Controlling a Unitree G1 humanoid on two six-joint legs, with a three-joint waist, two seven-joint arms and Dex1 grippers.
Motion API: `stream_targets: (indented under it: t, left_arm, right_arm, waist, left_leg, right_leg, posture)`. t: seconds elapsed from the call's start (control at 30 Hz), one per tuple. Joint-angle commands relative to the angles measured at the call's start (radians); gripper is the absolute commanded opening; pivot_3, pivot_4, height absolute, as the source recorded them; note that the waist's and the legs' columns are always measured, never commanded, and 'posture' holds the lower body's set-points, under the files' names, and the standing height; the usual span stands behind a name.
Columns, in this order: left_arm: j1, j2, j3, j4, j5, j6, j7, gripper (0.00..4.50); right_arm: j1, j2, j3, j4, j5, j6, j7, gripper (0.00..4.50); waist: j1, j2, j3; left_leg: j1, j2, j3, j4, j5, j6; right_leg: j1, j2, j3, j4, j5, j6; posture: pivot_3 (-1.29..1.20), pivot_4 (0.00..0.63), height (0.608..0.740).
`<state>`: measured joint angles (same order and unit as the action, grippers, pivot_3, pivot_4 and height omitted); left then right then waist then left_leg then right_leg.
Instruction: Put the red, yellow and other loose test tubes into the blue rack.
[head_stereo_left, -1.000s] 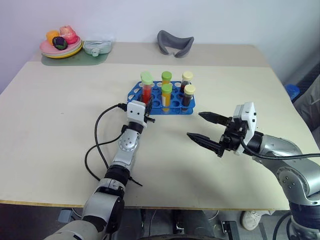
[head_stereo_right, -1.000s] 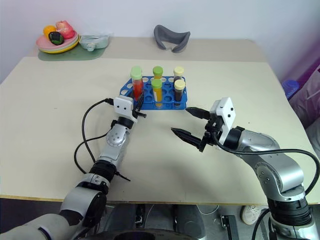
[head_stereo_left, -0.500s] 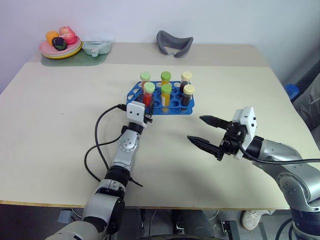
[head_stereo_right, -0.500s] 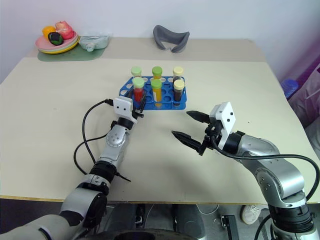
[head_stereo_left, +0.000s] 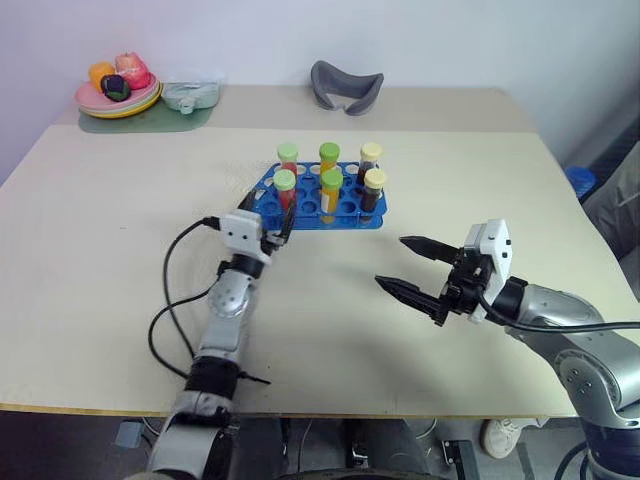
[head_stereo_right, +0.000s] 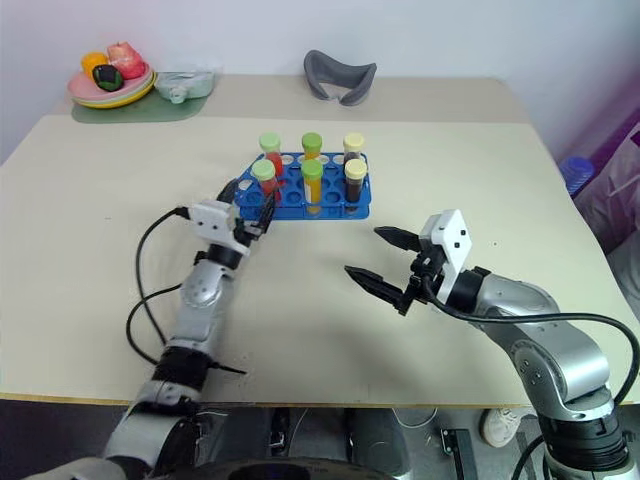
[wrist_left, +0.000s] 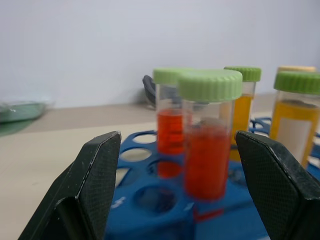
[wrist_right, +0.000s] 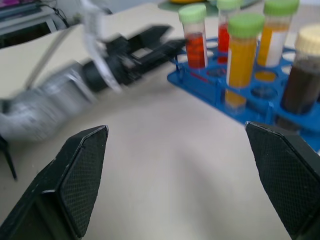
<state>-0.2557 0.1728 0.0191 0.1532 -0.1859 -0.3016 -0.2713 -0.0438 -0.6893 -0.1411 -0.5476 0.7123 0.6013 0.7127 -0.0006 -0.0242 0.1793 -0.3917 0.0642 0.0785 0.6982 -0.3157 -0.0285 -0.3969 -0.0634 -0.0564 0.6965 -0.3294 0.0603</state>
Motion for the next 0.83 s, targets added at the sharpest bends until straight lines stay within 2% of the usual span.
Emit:
stream_targets:
  t: [0.03,0.17,0.27,0.33,0.57,0.83]
  left_arm:
    - [0.100,0.118,0.055,-0.247,-0.153,0.146,-0.131,3.71]
    - [0.230,0.298,0.142,-0.380,-0.262,0.284,-0.258,3.71]
    - [0.320,0.414,0.267,-0.336,-0.276,0.296,-0.330,3.71]
    - [0.352,0.447,0.307,-0.319,-0.285,0.306,-0.355,3.71]
    - [0.421,0.483,0.370,-0.316,-0.291,0.335,-0.420,3.71]
    - [0.407,0.460,0.362,-0.314,-0.254,0.328,-0.403,3.71]
  right_arm:
    - [0.023,-0.033,-0.065,0.012,-0.020,-0.036,0.029,4.50]
    - [0.088,-0.093,-0.147,0.123,-0.082,-0.098,0.094,4.50]
    - [0.153,-0.143,-0.226,0.182,-0.108,-0.137,0.157,4.50]
    - [0.172,-0.162,-0.252,0.213,-0.121,-0.157,0.188,4.50]
    - [0.177,-0.170,-0.274,0.268,-0.143,-0.196,0.244,4.50]
    - [0.141,-0.138,-0.234,0.270,-0.157,-0.192,0.221,4.50]
  waist:
    - [-0.007,0.000,0.000]
    - [-0.005,0.000,0.000]
    - [-0.008,0.001,0.000]
    - [-0.010,0.001,0.000]
    - [-0.010,0.001,0.000]
    - [-0.009,0.001,0.000]
  left_leg:
    - [0.000,0.000,0.000,0.000,0.000,0.000]
    - [0.001,-0.001,-0.001,0.001,0.000,0.000]
    - [0.002,-0.001,0.000,0.001,0.000,0.000]
    - [0.002,0.000,0.000,0.000,0.000,0.000]
    - [0.002,0.000,0.000,0.000,0.000,0.000]
    - [0.001,0.000,0.000,0.000,0.000,0.000]
  right_leg:
    - [0.000,0.000,0.000,0.000,0.000,0.000]
    - [0.003,-0.001,0.000,-0.001,0.000,-0.001]
    - [0.003,-0.001,0.000,-0.001,0.001,-0.001]
    - [0.002,0.000,0.000,-0.001,0.001,-0.001]
    - [0.002,-0.001,0.000,-0.001,0.001,-0.002]
    - [0.001,-0.001,0.000,-0.001,0.002,-0.002]
  posture:
    - [0.00,0.150,0.707]
    - [0.00,0.150,0.707]
    - [0.00,0.150,0.707]
    - [0.00,0.150,0.707]
    - [0.00,0.150,0.707]
    - [0.00,0.150,0.707]
